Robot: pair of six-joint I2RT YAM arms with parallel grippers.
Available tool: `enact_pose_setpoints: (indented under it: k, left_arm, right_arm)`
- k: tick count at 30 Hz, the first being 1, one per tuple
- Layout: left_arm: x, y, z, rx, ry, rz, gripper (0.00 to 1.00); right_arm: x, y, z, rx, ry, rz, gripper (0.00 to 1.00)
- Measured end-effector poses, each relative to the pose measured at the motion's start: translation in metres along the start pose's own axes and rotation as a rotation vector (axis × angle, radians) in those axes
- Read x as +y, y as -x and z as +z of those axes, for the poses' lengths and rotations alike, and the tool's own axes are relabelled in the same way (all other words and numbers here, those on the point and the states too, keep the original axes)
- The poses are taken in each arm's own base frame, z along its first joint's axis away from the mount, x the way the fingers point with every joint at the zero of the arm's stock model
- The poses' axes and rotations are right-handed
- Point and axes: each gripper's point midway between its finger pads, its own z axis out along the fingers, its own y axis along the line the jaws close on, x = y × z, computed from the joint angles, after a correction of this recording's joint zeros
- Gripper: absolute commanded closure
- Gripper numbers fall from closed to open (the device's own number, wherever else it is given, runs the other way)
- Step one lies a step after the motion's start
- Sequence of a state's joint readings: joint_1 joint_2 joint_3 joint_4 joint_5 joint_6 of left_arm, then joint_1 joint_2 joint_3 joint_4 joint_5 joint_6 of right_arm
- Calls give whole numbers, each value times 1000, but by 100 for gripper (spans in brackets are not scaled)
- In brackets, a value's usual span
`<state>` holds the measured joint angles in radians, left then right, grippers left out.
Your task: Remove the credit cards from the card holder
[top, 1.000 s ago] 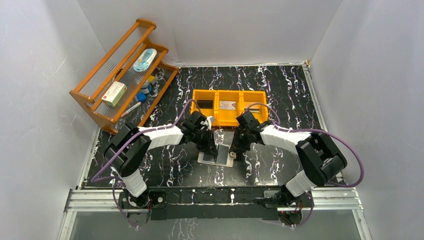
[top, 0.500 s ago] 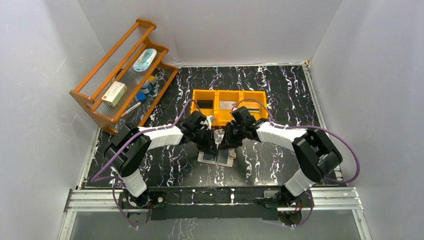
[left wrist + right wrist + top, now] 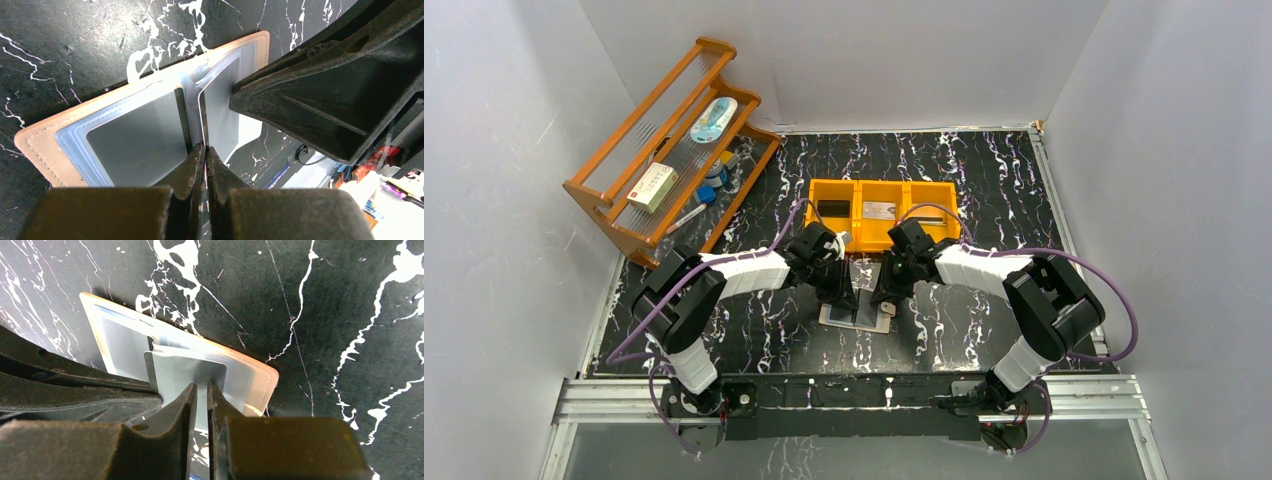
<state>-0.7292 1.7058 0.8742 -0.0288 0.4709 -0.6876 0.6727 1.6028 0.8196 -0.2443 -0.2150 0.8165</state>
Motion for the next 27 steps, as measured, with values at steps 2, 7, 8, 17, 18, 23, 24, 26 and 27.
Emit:
enact_pose_setpoints:
  k: [2, 7, 8, 17, 18, 23, 24, 26, 27]
  left_arm:
    - [0, 0, 0, 0, 1, 0, 100]
    - [2, 1, -1, -4, 4, 0, 100]
    - [2, 2, -1, -5, 4, -1, 100]
    - [4, 11, -13, -29, -7, -12, 100]
    - [4, 11, -13, -27, -9, -12, 100]
    - [3, 10, -13, -22, -16, -7, 100]
    - [3, 10, -13, -22, -14, -5, 100]
    - [5, 10, -13, -22, -6, -1, 100]
    - [6, 10, -13, -21, -2, 0, 100]
  right_arm:
    - [0, 0, 0, -1, -3, 3, 79]
    - [-3, 1, 0, -6, -17, 17, 80]
    - [-3, 1, 0, -8, -20, 19, 81]
    - [-8, 2, 0, -22, -44, 22, 82]
    - [-8, 2, 0, -21, -44, 22, 82]
    - [-8, 2, 0, -21, -44, 22, 82]
    - [-8, 2, 0, -22, -44, 22, 82]
    - [-8, 2, 0, -22, -45, 22, 82]
    - [-8, 2, 0, -21, -45, 23, 82]
